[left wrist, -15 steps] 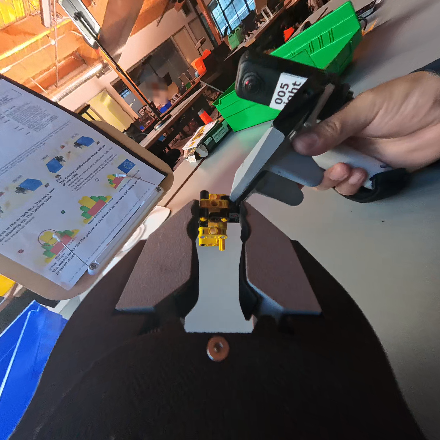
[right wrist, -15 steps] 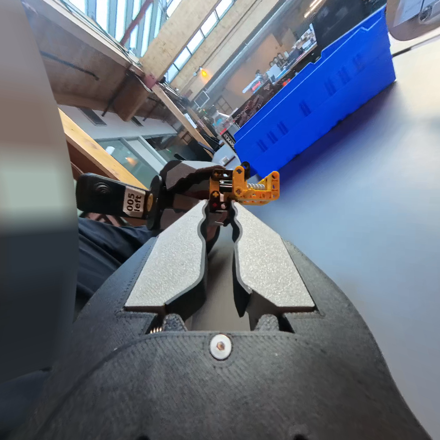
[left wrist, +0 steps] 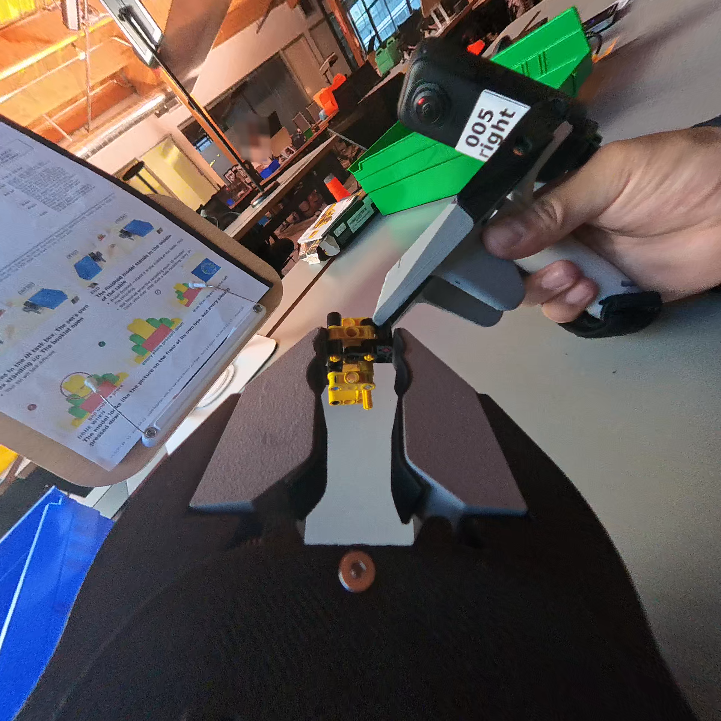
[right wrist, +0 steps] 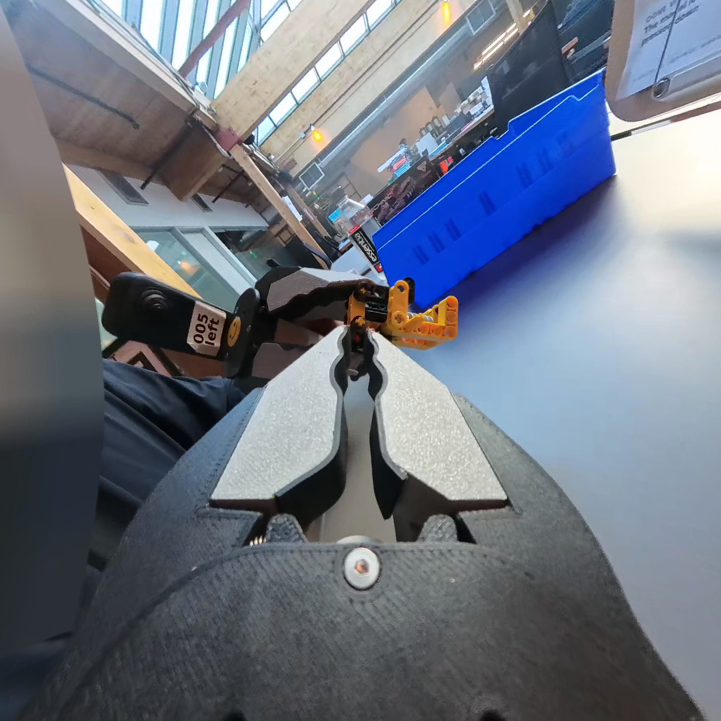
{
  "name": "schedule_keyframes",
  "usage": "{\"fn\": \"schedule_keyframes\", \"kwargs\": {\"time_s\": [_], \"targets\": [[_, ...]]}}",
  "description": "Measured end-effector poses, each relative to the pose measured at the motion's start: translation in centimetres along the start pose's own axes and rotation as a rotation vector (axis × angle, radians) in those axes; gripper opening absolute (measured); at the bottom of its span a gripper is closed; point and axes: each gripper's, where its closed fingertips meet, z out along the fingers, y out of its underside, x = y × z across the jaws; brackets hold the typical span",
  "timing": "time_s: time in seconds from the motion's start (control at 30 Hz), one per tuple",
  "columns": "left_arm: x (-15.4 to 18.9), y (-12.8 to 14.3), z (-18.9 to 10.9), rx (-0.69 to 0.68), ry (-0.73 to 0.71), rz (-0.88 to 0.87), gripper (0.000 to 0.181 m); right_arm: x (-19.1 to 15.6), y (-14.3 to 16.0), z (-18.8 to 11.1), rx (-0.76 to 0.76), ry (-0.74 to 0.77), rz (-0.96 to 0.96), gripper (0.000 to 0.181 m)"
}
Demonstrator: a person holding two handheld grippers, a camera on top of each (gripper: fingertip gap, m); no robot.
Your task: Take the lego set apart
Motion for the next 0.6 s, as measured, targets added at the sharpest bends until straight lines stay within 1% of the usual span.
{"fn": "schedule_keyframes", "kwargs": {"time_s": [0.1,0.17,0.2,0.23,0.27,0.3,0.33,0.37,0.4,0.43,0.47,0.5,0.53,0.57,0.6], "targets": [[-0.3,0.0,0.1,0.021,0.023,-0.102,0.031,0.1,-0.6,0.1,0.054,-0.03,0.088,0.002],[-0.5,-0.2,0.1,0.049,0.056,-0.189,0.032,0.0,-0.9,0.0,0.052,-0.025,0.065,0.001],[-0.5,-0.2,0.2,0.049,0.057,-0.205,0.032,0.1,-1.1,-0.1,0.059,-0.013,0.055,0.001],[-0.5,-0.2,0.2,0.048,0.056,-0.202,0.032,0.9,-2.6,-1.0,0.16,0.026,0.07,0.0],[-0.2,-0.4,-0.2,0.058,0.072,-0.202,0.031,2.1,-6.1,-4.4,0.373,0.039,0.128,0.0],[-0.3,-0.1,-0.7,0.058,0.063,-0.204,0.031,2.9,-8.6,-8.0,0.491,0.04,0.144,0.0],[-0.6,0.0,-0.9,0.066,0.054,-0.22,0.031,3.3,-9.2,-10.0,0.509,0.12,0.069,0.0],[-1.1,-0.1,-1.0,0.082,0.052,-0.261,0.031,3.2,-8.3,-9.6,0.401,0.179,-0.019,0.0],[-1.7,-0.6,-1.0,0.122,0.052,-0.302,0.031,3.3,-6.6,-8.2,0.239,0.235,-0.086,0.0],[-2.0,-1.3,-1.2,0.176,0.066,-0.327,0.031,3.4,-4.9,-6.9,0.121,0.275,-0.147,0.0],[-2.0,-1.9,-1.4,0.232,0.099,-0.344,0.031,2.3,-4.2,-5.5,0.086,0.236,-0.183,0.0],[-1.4,-2.5,-1.6,0.293,0.163,-0.356,0.031,0.6,-4.0,-4.3,0.081,0.159,-0.202,0.0],[-1.0,-2.9,-1.9,0.343,0.218,-0.385,0.031,-0.4,-3.7,-3.4,0.064,0.121,-0.221,0.009],[-0.8,-3.1,-2.2,0.389,0.249,-0.407,0.031,-1.0,-3.4,-2.7,0.04,0.109,-0.23,0.029],[-0.8,-3.2,-2.5,0.434,0.263,-0.392,0.031,-2.4,-3.2,-2.2,0.024,0.048,-0.258,0.024]]}}
